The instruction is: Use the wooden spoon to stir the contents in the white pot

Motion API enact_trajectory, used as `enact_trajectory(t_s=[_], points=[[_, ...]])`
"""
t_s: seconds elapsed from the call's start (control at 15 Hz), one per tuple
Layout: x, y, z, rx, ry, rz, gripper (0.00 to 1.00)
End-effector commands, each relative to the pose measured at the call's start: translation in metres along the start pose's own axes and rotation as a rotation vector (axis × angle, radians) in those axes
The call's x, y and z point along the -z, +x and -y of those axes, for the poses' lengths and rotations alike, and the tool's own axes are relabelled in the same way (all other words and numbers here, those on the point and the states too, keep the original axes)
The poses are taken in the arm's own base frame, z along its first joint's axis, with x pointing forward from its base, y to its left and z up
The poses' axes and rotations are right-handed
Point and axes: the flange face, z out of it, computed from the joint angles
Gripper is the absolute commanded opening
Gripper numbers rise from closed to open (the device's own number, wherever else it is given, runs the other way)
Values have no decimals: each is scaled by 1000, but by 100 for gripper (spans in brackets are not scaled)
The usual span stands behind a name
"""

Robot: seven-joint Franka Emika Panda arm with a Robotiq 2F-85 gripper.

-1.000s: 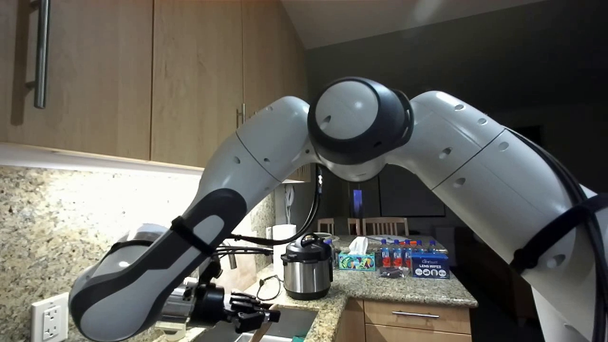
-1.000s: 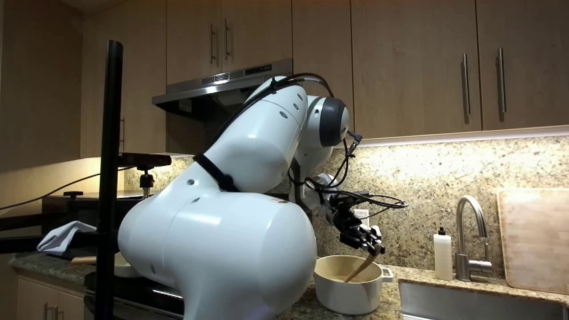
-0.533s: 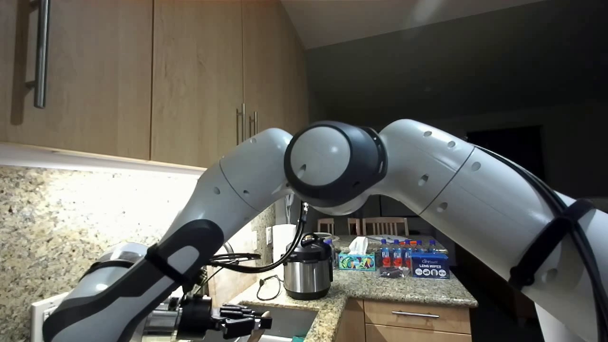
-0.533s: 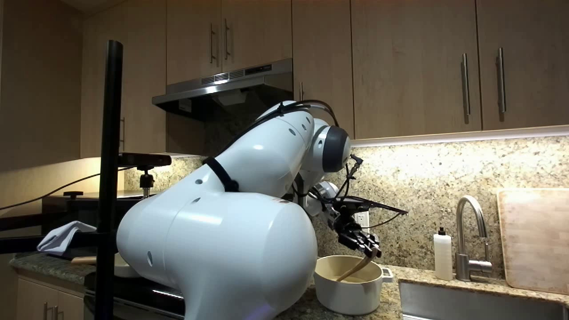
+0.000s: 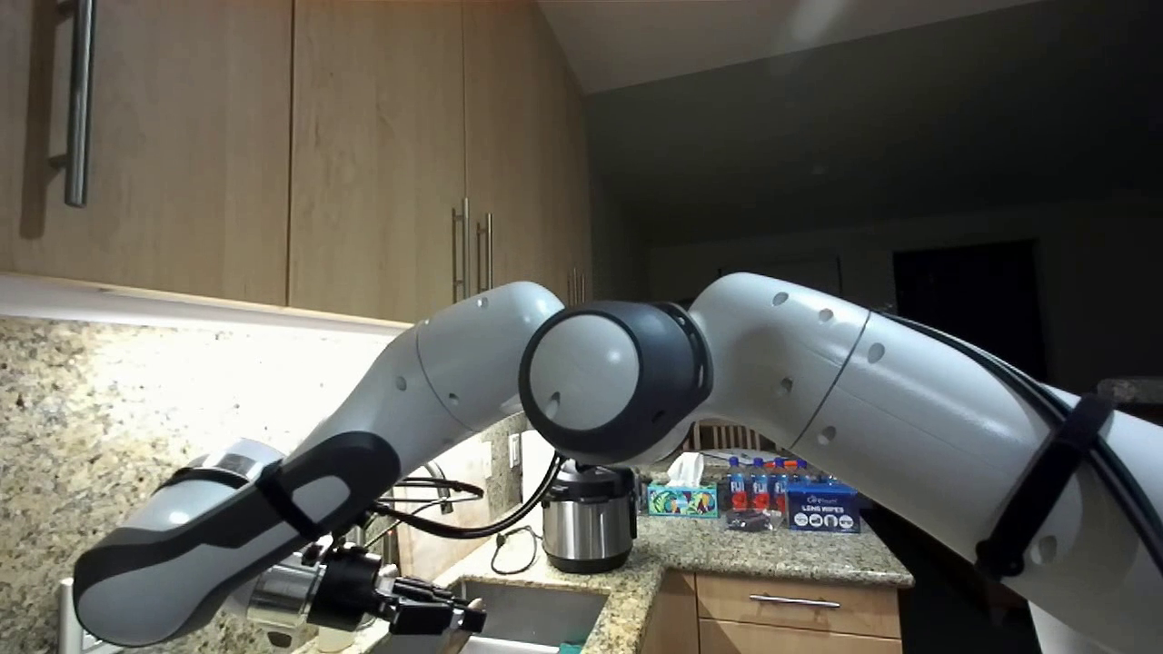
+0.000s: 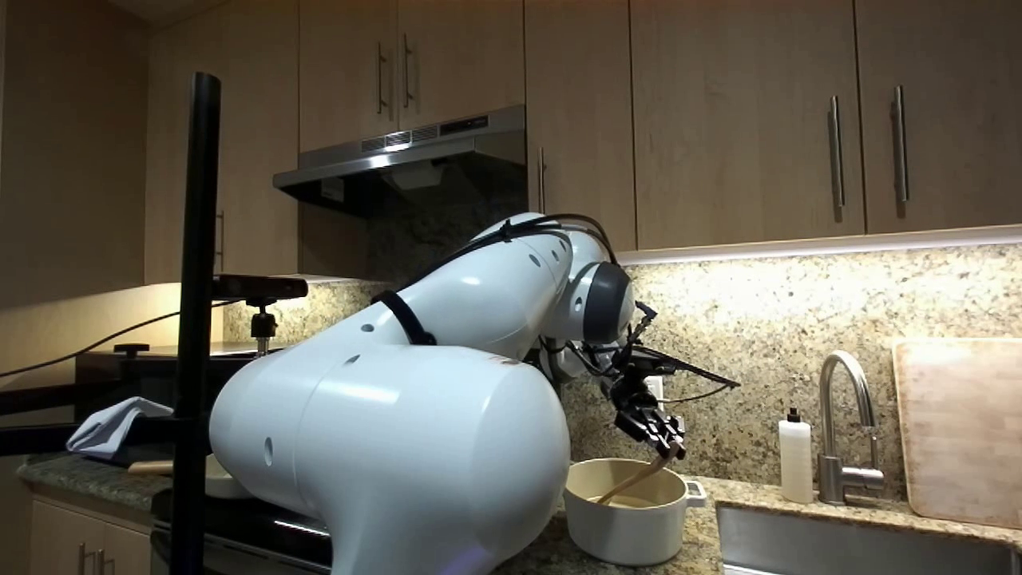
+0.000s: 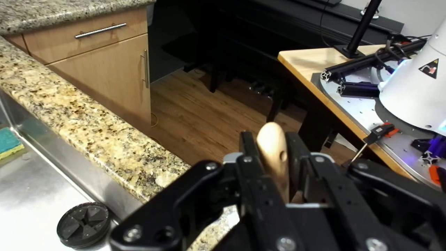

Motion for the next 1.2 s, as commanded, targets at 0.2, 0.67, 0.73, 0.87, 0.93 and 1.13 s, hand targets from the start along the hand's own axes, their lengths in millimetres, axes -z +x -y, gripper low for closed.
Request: enact_trajectory(t_s=[0.2, 0.67, 0.73, 0.87, 0.93, 1.13], points=[[-14, -1, -33, -38, 102, -10, 8], [-34, -9, -55, -92, 133, 35, 8], [-35, -10, -55, -96, 126, 48, 8], [-34, -9, -52, -107, 113, 75, 9], [-33, -7, -49, -109, 104, 94, 9], [-28, 4, -40, -129, 78, 136, 9]])
